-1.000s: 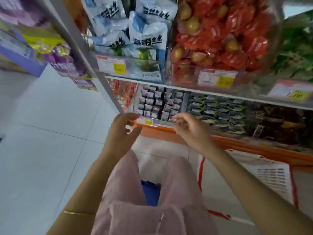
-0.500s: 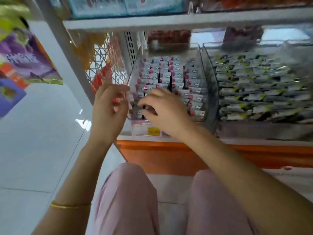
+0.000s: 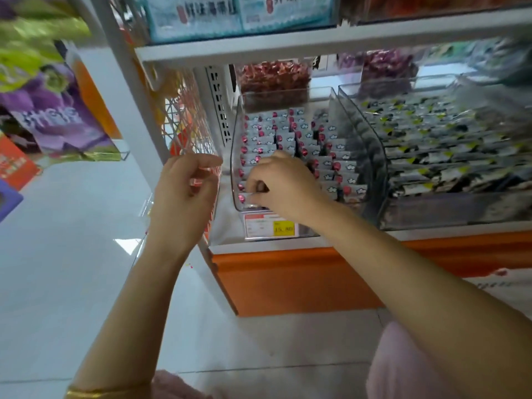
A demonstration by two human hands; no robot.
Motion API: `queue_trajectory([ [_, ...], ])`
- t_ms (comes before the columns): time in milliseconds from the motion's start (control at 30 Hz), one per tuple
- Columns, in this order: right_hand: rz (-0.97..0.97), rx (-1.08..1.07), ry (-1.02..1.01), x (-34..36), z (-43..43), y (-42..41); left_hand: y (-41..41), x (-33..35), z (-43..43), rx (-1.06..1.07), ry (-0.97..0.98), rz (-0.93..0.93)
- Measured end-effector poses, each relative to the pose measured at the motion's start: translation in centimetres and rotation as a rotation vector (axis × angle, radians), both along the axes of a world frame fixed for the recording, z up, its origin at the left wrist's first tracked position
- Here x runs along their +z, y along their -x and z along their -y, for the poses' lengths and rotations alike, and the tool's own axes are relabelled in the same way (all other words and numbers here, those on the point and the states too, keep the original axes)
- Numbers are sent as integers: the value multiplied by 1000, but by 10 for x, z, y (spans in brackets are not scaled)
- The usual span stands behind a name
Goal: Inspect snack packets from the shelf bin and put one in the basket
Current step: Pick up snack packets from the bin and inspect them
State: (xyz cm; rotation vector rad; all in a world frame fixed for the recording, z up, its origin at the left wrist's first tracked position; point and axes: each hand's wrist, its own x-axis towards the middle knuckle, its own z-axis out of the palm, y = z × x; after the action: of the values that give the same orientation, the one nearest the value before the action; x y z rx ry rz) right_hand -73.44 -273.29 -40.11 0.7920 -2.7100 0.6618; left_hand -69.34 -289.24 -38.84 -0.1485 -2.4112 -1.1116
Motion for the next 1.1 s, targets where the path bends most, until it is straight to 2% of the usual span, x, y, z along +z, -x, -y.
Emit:
queue_trajectory([
  [67, 19, -22, 108, 3, 10, -11, -6, -2, 12, -87, -61, -43],
  [267, 32, -43, 506, 21, 2, -17, -4, -10, 6, -76, -74, -39],
  [433, -13, -61, 809, 25, -10, -31, -2, -7, -4, -162, 42, -86],
  [600, 124, 11, 1022, 21, -17, -30, 3, -5, -4, -232, 73, -58],
  [800, 321, -16, 1126, -4, -31, -35, -5, -5, -11, -434, -68, 130],
  [900, 413, 0, 1164, -5, -39, -36, -10, -5, -14, -489, -109, 142],
  [1000, 557, 80, 1128, -4, -51, -40, -12, -3, -11, -522, -90, 159],
  [1100, 601, 97, 1064, -6, -60, -47, -15, -1, -11, -546, -111, 198],
])
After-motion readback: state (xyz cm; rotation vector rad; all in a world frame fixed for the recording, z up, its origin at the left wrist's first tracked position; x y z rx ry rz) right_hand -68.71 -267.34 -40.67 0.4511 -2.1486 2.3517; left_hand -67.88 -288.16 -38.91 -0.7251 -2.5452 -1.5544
